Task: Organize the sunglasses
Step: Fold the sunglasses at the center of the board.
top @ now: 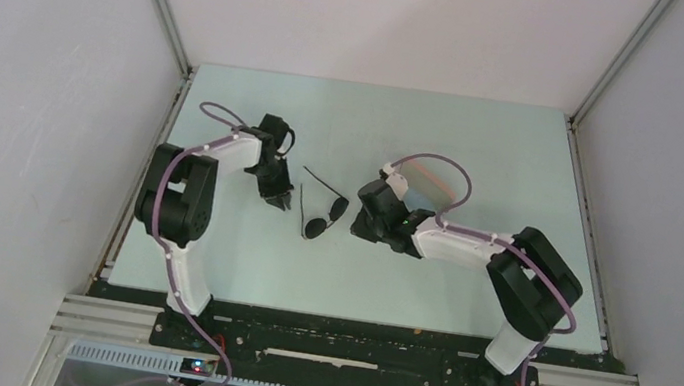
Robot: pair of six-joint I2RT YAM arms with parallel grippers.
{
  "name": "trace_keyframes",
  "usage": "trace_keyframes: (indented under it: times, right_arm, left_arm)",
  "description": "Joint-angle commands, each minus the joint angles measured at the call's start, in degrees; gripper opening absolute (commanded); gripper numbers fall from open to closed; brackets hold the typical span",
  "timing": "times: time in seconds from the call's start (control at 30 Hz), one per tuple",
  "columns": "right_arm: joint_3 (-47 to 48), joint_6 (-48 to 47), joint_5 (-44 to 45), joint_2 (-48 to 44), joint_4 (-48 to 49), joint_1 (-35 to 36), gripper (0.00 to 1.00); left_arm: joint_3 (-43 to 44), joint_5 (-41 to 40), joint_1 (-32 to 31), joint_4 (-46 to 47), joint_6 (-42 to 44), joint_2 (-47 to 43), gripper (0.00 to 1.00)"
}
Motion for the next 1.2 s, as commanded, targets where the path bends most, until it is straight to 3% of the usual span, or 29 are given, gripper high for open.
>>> trace_keyframes:
  times: [0.0,0.33,0.57,0.83,1.0,1.17]
  right_arm:
    - [4.7,1.2,1.1,3.3,-0.3,0.3,0.05]
    - [8.8,1.0,0.4,9.7,-0.9,-1.0,0.02]
    - [9.1,0.6,-1.0,10.7,0.2,-1.9,0.02]
    - [9.0,-1.3,-2.6,8.6,-1.7,-4.0,0.00]
    - [9.0,-2.4,-3.9,8.2,-1.6,-3.9,0.00]
    - [9.0,-2.2,-3.6,8.5,-3.2,-3.7,0.00]
  left_arm:
    - [3.5,-1.7,-2.7,-0.2,1.6,3.0,0.19]
    - [8.5,3.2,-9.2,1.2,1.6,7.7,0.19]
    - [9.7,11.1,-11.7,3.9,1.9,7.7,0.18]
    - [17.7,6.8,-9.9,-5.1,7.2,3.9,0.19]
    - [29.6,3.8,-7.0,-12.8,12.2,9.0,0.20]
    - [38.8,-0.2,-6.7,-14.1,15.0,13.5,0.18]
